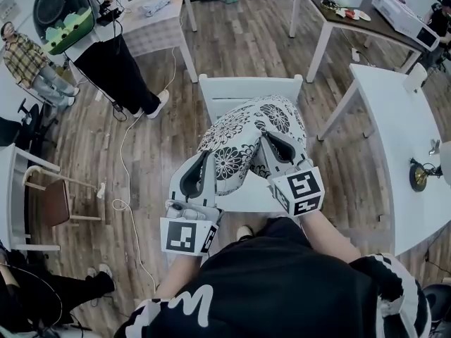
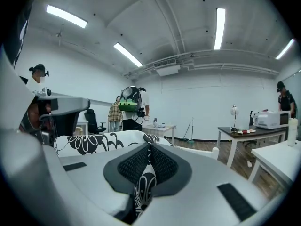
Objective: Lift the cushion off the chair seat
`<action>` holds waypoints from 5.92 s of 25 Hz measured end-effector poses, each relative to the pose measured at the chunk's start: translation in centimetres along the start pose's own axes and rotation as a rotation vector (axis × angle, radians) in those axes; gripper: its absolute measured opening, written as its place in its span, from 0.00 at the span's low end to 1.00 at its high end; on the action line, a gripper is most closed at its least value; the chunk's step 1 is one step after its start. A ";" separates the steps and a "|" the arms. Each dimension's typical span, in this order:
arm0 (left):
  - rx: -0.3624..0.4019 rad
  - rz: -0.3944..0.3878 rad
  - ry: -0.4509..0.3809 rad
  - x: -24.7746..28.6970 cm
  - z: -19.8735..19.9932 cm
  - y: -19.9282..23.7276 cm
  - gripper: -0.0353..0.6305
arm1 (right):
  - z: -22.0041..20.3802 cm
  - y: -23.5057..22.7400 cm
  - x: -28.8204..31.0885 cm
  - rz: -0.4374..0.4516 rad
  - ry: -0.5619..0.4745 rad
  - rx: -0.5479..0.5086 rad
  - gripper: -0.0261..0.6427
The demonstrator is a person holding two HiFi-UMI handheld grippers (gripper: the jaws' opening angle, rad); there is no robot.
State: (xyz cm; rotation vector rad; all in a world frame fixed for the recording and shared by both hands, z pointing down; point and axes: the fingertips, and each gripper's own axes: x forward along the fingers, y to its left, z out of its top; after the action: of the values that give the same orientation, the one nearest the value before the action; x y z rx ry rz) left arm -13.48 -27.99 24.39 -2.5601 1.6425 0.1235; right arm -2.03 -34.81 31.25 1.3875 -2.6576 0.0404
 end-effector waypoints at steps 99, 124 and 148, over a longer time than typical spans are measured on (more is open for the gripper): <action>-0.056 0.041 -0.004 -43.2 5.7 -22.9 0.06 | 1.3 26.3 -45.4 0.002 -0.225 0.154 0.08; -0.115 0.017 -0.046 -50.1 6.8 -26.0 0.06 | 0.6 30.6 -53.1 -0.025 -0.262 0.178 0.08; -0.094 0.005 -0.049 -50.6 7.4 -27.1 0.06 | 0.9 31.0 -54.3 -0.026 -0.262 0.135 0.08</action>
State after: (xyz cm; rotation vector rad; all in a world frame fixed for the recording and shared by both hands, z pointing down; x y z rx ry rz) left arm -10.03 29.81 24.20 -2.5985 1.6637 0.2680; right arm 3.17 27.10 24.15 1.5665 -2.8956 0.0385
